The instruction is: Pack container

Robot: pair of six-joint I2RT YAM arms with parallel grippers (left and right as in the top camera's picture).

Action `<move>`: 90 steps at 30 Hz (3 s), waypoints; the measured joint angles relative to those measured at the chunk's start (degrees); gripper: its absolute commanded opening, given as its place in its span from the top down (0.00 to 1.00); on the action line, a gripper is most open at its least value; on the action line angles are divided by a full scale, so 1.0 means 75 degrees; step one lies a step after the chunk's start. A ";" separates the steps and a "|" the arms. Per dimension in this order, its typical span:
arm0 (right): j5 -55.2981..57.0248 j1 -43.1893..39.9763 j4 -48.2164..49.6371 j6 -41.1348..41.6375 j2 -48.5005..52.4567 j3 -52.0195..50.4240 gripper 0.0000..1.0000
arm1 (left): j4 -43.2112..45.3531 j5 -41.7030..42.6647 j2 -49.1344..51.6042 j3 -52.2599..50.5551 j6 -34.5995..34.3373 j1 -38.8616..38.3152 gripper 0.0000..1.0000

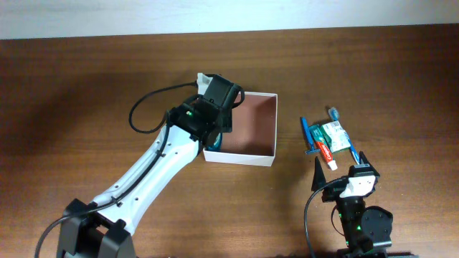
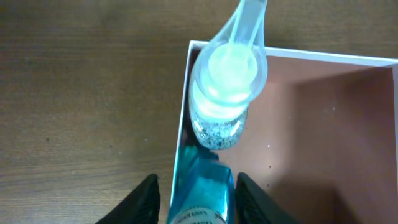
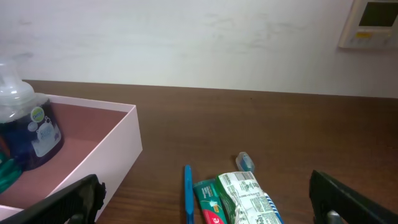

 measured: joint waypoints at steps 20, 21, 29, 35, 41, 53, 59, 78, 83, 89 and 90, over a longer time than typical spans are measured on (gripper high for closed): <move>0.0000 0.0000 -0.0003 -0.0003 0.0000 0.0000 0.02 | -0.0137 -0.0306 -0.0877 0.0050 0.0096 0.0012 0.51; 0.0000 0.0000 -0.0003 -0.0009 0.0000 0.0000 0.02 | -0.0192 -0.0379 -0.1072 0.0061 0.0099 0.0032 0.51; 0.0000 0.0000 -0.0003 -0.0003 0.0000 0.0000 0.02 | -0.1070 -0.0609 -0.1693 0.0166 0.0181 0.1084 0.95; 0.0000 0.0000 -0.0003 0.0000 0.0000 0.0000 0.02 | -0.1317 0.0079 -0.1682 0.0128 0.0423 0.2340 0.95; 0.0000 0.0000 0.0000 -0.0003 0.0000 0.0000 0.02 | -0.1049 0.1524 -0.1682 -0.0216 0.1195 0.3381 0.95; 0.0000 0.0000 -0.0003 -0.0003 0.0000 0.0000 0.02 | 0.0370 0.3153 -0.1632 -0.1684 0.1877 0.3818 1.00; 0.0000 0.0000 -0.0003 0.0000 0.0000 0.0000 0.02 | 0.0933 0.3430 -0.1061 -0.1982 0.1909 0.3818 1.00; 0.0000 0.0000 0.0000 0.0000 0.0000 0.0000 0.02 | 0.1294 0.4785 -0.0029 -0.2002 0.2098 0.3818 1.00; 0.0000 0.0000 0.0000 -0.0003 0.0000 0.0000 0.02 | 0.1107 0.5327 -0.0029 -0.2002 0.2110 0.3818 1.00; 0.0000 0.0000 -0.0003 -0.0003 0.0000 0.0000 0.02 | 0.1064 0.5721 -0.0029 -0.2078 0.2130 0.3818 1.00; 0.0000 0.0000 -0.0003 0.0000 0.0000 0.0000 0.02 | 0.1067 0.5773 -0.0029 -0.2130 0.2130 0.3818 1.00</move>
